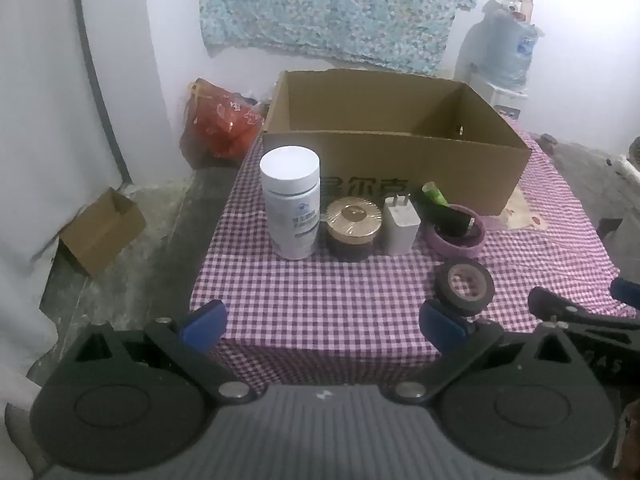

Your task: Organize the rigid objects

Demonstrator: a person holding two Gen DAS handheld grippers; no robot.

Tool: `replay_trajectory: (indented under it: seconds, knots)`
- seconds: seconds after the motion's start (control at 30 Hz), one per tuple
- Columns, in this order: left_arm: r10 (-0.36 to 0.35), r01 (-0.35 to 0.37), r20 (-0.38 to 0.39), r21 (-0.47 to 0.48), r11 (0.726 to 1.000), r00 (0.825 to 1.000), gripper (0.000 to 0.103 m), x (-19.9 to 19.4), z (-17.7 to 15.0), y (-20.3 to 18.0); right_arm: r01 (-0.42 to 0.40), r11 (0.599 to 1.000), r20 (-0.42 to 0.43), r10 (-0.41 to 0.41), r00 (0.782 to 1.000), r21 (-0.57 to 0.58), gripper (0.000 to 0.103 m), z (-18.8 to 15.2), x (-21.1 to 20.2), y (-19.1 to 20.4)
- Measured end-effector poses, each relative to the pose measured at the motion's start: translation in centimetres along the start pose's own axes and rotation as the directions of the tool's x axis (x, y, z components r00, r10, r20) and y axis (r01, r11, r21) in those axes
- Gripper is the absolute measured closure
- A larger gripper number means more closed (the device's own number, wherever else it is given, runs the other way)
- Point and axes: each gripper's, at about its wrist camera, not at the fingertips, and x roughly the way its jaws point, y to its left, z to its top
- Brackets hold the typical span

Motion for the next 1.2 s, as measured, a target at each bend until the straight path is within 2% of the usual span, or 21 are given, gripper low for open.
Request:
replay_trajectory:
  seconds: [0.5,1.2]
  knots:
    - [0.013,-0.013,-0.024,-0.003,1.0,1.0,0.0,0.1,-0.4,0.8,-0.029,1.0,0.026,0.029,0.999,-0.01,0.001,0.2,-0.8,0.3]
    - [0.046,-0.046,-0.041,-0.002,0.999,0.998,0.0,-0.2,-0.7,0.5,-0.066,0.998,0.017,0.066,0.998,-0.015,0.001,0.3,-1.5,1.1]
